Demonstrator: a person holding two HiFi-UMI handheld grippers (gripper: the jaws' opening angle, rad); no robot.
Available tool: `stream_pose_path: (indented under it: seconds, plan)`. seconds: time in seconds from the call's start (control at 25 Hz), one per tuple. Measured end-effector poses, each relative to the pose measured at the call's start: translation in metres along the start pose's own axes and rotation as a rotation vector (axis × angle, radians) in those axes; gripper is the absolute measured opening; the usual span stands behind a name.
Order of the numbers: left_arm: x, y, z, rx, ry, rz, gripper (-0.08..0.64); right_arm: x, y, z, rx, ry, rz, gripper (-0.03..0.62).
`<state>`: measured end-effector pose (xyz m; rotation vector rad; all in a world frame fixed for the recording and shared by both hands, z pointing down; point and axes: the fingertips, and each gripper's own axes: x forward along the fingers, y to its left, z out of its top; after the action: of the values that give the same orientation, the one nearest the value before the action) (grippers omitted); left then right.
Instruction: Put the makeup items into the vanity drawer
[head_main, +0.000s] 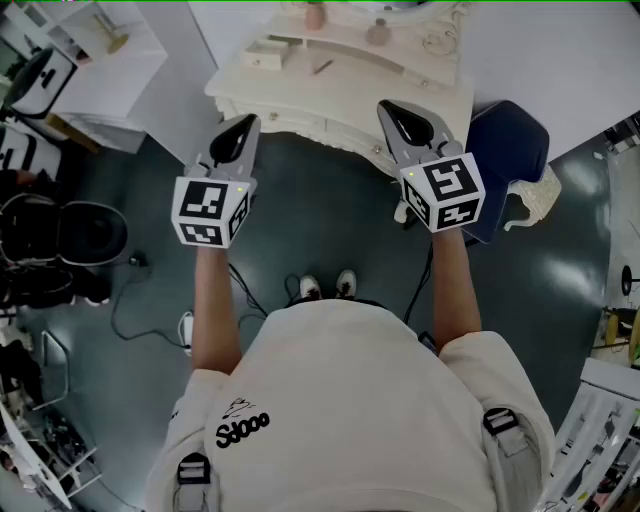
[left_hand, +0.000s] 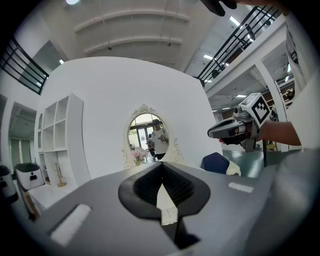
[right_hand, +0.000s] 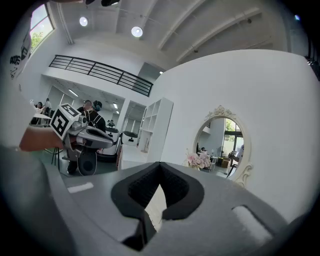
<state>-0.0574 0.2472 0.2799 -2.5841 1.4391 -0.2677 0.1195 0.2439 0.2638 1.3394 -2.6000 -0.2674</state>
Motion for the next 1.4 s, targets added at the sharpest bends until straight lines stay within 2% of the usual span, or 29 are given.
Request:
stream_pose_path:
  seconds: [0.28, 0.56, 0.72, 0.92, 1.2, 1.4]
  plan:
    - [0.003, -0.007, 0.001, -0.005, 0.002, -0.006, 0.017, -0.002, -0.003, -0.003, 0.016, -0.010, 0.022, 0.002]
    - [0.015, -0.021, 0.008, 0.003, -0.020, -0.039, 0.017, -0.003, -0.017, -0.007, 0.101, -0.056, 0.047, 0.002]
    - [0.029, -0.026, 0.010, -0.019, -0.038, -0.027, 0.017, -0.001, -0.028, -0.012, 0.072, -0.056, 0.063, 0.002]
    - [0.056, -0.027, 0.010, -0.040, -0.019, -0.012, 0.017, 0.009, -0.051, -0.025, 0.059, -0.046, 0.092, 0.002]
    - [0.087, -0.021, -0.008, -0.032, 0.037, -0.003, 0.017, 0.039, -0.062, -0.040, 0.079, -0.043, 0.154, 0.002]
    - [0.116, -0.005, -0.037, -0.032, 0.066, -0.011, 0.017, 0.072, -0.068, -0.059, 0.085, -0.016, 0.164, 0.002]
